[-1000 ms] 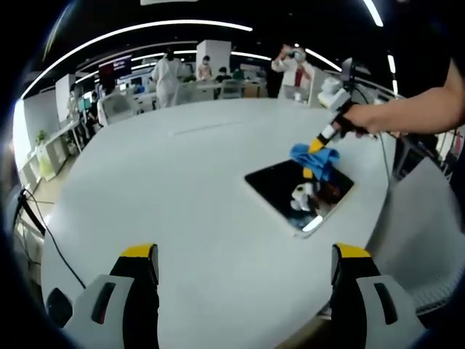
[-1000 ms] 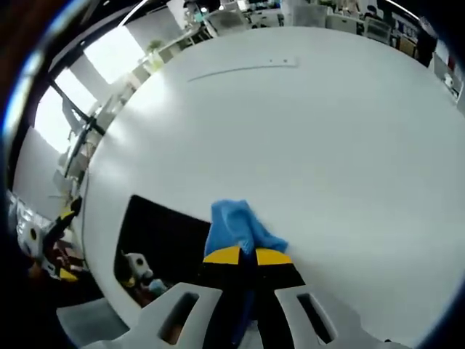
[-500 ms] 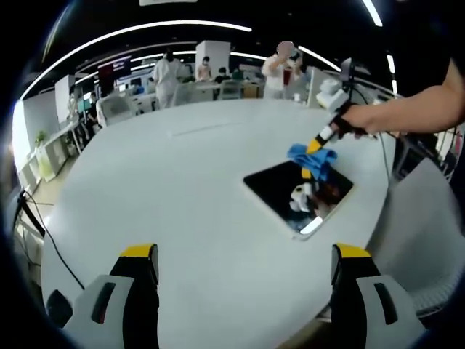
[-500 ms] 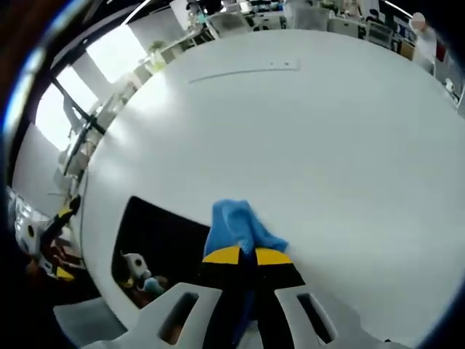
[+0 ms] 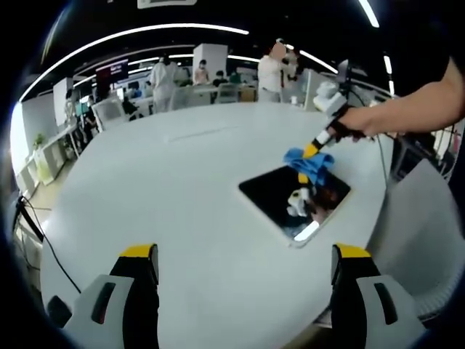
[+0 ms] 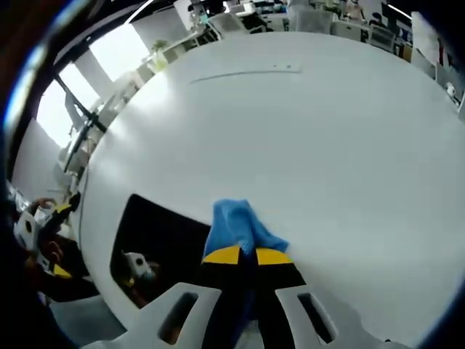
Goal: Wipe the mirror surface with the cleaning cloth until all visible marks leave the cleaned area.
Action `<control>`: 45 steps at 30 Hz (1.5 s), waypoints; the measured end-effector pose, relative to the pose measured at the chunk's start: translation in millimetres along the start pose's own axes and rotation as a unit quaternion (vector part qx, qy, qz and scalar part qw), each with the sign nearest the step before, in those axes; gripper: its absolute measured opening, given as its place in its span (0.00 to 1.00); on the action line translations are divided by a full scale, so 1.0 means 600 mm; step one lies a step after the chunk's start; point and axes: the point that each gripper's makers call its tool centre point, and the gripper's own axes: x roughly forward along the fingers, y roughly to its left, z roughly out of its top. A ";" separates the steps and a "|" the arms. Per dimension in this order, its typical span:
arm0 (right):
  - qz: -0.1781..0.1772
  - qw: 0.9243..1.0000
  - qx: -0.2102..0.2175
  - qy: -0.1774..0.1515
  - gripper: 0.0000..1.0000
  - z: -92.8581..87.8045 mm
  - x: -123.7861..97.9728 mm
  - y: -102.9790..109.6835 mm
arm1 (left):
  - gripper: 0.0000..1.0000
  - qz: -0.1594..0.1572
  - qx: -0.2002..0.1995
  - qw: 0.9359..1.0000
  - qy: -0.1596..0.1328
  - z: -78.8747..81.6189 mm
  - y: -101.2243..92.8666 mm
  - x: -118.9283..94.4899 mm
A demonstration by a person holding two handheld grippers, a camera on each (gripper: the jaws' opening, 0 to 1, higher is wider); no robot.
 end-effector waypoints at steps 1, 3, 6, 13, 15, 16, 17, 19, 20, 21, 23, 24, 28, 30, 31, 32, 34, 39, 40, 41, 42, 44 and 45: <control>-0.006 1.000 -0.006 -0.001 0.01 -0.001 -0.006 -0.004 | 1.00 0.000 0.000 1.000 -0.002 0.002 0.000 0.000; -0.008 1.000 -0.006 -0.003 0.01 -0.002 -0.016 -0.012 | 1.00 0.001 0.000 1.000 -0.005 0.005 0.001 0.000; -0.014 1.000 -0.005 -0.007 0.01 -0.003 -0.031 -0.030 | 1.00 0.002 0.001 1.000 -0.007 0.007 0.000 -0.002; -0.028 0.999 0.008 -0.031 0.01 0.012 -0.078 -0.077 | 1.00 0.001 0.006 1.000 -0.001 0.002 -0.001 -0.007; -0.030 0.999 0.009 -0.037 0.01 0.013 -0.090 -0.089 | 1.00 0.002 0.007 1.000 -0.001 0.002 -0.001 -0.007; -0.031 0.999 0.009 -0.037 0.01 0.012 -0.093 -0.093 | 1.00 0.002 0.006 1.000 -0.001 0.003 -0.001 -0.007; -0.031 0.999 0.011 -0.035 0.01 0.010 -0.096 -0.099 | 1.00 0.002 0.006 1.000 -0.001 0.003 -0.001 -0.007; -0.033 0.999 0.011 -0.033 0.01 0.006 -0.102 -0.105 | 1.00 0.000 0.008 1.000 -0.001 0.004 -0.002 -0.005; -0.034 0.999 0.011 -0.033 0.01 0.005 -0.105 -0.107 | 1.00 0.000 0.009 1.000 -0.001 0.005 -0.003 -0.004; -0.035 0.999 0.011 -0.033 0.01 0.005 -0.106 -0.108 | 1.00 -0.001 0.010 1.000 -0.001 0.006 -0.004 -0.003; -0.035 0.999 0.012 -0.029 0.01 0.000 -0.105 -0.111 | 1.00 -0.002 0.011 1.000 -0.002 0.008 -0.004 -0.002; -0.035 0.999 0.011 -0.028 0.01 -0.001 -0.104 -0.111 | 1.00 -0.002 0.011 1.000 -0.002 0.008 -0.003 -0.002; -0.041 0.999 0.011 -0.014 0.02 -0.018 -0.090 -0.125 | 1.00 -0.002 0.013 1.000 -0.002 0.010 -0.004 -0.001; -0.045 0.999 0.009 -0.005 0.02 -0.032 -0.080 -0.132 | 1.00 -0.001 0.012 1.000 -0.002 0.010 -0.004 -0.002; -0.048 0.999 0.007 -0.001 0.02 -0.039 -0.076 -0.136 | 1.00 -0.001 0.012 1.000 -0.002 0.010 -0.003 -0.002; -0.053 0.999 0.000 0.003 0.03 -0.048 -0.071 -0.141 | 1.00 0.000 0.012 1.000 -0.001 0.008 -0.003 -0.003; -0.060 0.998 -0.003 0.007 0.04 -0.059 -0.064 -0.149 | 0.99 0.001 0.011 1.000 0.001 0.005 -0.003 -0.004; -0.066 0.998 -0.024 -0.003 0.06 -0.068 -0.056 -0.158 | 1.00 0.004 0.007 1.000 0.004 -0.003 0.000 -0.008; -0.068 0.997 -0.030 -0.004 0.06 -0.067 -0.056 -0.159 | 1.00 0.005 0.006 1.000 0.005 -0.004 0.001 -0.008; -0.071 0.996 -0.046 -0.005 0.06 -0.066 -0.056 -0.158 | 1.00 0.005 0.005 1.000 0.005 -0.006 0.001 -0.008; -0.073 0.996 -0.051 -0.005 0.06 -0.066 -0.055 -0.158 | 1.00 0.005 0.005 1.000 0.006 -0.007 0.002 -0.008; -0.079 0.995 -0.059 -0.004 0.06 -0.065 -0.054 -0.157 | 1.00 0.006 0.004 1.000 0.007 -0.009 0.003 -0.008; -0.082 0.995 -0.063 -0.004 0.07 -0.065 -0.054 -0.156 | 1.00 0.006 0.003 1.000 0.006 -0.008 0.002 -0.008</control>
